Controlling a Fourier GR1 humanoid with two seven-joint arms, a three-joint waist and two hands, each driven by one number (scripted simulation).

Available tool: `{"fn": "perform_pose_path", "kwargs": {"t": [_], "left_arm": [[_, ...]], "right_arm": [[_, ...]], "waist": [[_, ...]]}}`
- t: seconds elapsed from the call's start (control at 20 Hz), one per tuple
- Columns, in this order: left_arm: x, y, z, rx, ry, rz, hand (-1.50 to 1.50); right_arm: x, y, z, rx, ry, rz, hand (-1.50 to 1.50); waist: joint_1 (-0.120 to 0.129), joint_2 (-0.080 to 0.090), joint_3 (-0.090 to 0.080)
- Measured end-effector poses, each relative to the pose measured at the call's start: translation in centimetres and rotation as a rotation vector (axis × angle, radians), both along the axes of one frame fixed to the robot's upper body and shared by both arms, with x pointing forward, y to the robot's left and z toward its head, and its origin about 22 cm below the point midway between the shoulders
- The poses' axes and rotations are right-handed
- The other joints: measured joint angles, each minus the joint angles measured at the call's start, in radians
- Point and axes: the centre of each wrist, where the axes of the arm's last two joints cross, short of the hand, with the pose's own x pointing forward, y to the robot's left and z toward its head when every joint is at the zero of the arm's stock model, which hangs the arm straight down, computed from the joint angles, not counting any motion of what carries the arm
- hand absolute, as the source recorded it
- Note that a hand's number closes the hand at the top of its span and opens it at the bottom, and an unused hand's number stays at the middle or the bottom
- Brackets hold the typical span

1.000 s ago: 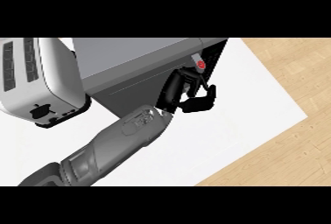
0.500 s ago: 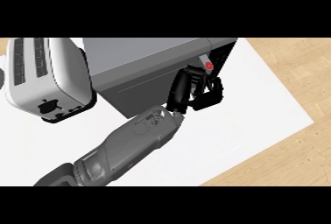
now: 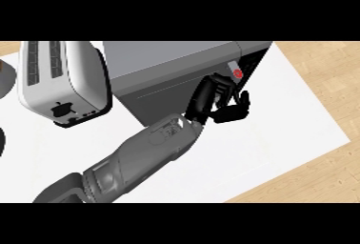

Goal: Pick up the milk, place it into the microwave and close the microwave

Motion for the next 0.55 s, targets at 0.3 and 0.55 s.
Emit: {"fn": "perform_pose_path", "kwargs": {"t": [0.3, 0.55], "left_arm": [[-0.1, -0.2, -0.1, 0.008, 0.001, -0.079, -1.50], [-0.3, -0.2, -0.4, 0.001, 0.006, -0.120, -1.50]], "right_arm": [[-0.6, -0.3, 0.5, 0.004, -0.001, -0.027, -1.50], [-1.1, -0.4, 0.8, 0.014, -0.005, -0.041, -1.50]], "waist": [[0.029, 0.000, -0.001], [0.053, -0.003, -0.002]]}}
